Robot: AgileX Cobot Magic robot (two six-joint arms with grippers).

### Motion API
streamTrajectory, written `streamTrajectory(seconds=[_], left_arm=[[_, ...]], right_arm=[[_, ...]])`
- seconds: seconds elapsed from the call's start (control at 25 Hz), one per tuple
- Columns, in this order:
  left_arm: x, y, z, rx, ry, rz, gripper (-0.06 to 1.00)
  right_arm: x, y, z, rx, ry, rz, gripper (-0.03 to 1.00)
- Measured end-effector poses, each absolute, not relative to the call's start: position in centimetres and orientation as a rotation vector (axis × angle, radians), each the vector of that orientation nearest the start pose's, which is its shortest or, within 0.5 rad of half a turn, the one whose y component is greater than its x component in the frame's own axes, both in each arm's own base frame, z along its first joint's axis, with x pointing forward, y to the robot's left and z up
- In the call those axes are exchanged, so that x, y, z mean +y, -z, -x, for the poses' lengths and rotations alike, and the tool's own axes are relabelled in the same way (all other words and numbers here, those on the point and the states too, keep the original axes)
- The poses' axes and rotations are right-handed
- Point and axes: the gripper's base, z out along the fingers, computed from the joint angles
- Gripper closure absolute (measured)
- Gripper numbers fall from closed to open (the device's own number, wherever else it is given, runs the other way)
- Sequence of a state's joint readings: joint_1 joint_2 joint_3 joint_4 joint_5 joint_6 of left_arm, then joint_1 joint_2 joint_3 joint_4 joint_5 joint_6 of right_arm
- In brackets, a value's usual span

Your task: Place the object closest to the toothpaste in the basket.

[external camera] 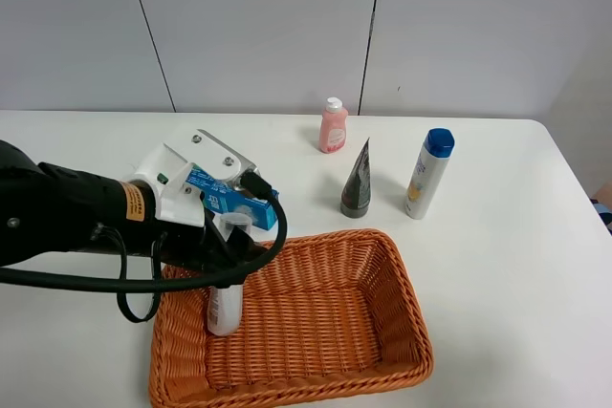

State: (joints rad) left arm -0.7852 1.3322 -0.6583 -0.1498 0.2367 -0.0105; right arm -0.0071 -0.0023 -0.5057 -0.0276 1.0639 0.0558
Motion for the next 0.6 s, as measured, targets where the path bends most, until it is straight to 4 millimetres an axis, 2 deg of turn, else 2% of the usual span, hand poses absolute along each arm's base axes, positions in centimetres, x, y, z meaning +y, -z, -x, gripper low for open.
streamTrajectory(seconds=[0.16, 0.28, 0.44, 0.6], left_arm=[[-17.8, -24.0, -17.5, 2.213, 0.522, -0.723, 0.13], [-16.5, -27.5, -17.6, 2.071, 0.518, -0.689, 0.14], [-13.2, -33.9, -17.4, 1.931, 0.414, -0.637, 0.15], [-8.5, -39.7, -15.9, 1.871, 0.208, -0.556, 0.16]], right_arm=[[-0.2, -27.9, 0.6, 2.038, 0.003, -0.066, -0.03], [-0.2, -27.9, 0.6, 2.038, 0.003, -0.066, -0.03], [-0.2, -27.9, 0.6, 2.038, 0.003, -0.066, -0.03], [-0.2, -27.9, 0.6, 2.038, 0.003, -0.066, -0.03]])
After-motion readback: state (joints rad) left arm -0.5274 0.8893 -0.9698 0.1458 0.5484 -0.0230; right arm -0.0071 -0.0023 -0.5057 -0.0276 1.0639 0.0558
